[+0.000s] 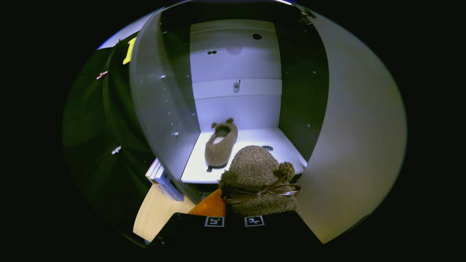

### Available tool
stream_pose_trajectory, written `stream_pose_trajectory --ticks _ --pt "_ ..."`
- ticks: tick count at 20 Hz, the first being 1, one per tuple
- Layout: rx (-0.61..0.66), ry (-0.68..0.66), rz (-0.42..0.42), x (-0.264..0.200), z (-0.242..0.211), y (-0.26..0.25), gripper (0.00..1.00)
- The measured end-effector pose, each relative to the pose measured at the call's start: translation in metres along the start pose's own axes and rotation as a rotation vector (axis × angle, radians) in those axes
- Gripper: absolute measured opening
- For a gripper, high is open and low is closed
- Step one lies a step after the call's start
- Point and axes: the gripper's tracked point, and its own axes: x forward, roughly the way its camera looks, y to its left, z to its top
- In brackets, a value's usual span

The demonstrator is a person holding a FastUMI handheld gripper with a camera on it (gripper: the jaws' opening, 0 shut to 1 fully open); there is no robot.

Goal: Open the shoe cabinet door, grab the shoes and put them into the shoe cabinet, then close the shoe cabinet door.

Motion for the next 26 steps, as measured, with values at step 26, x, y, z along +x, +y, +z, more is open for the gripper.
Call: stream_pose_trajectory --ticks 26 --pt "0.024 0.230 -0.114 0.266 0.034 -0.059 0.05"
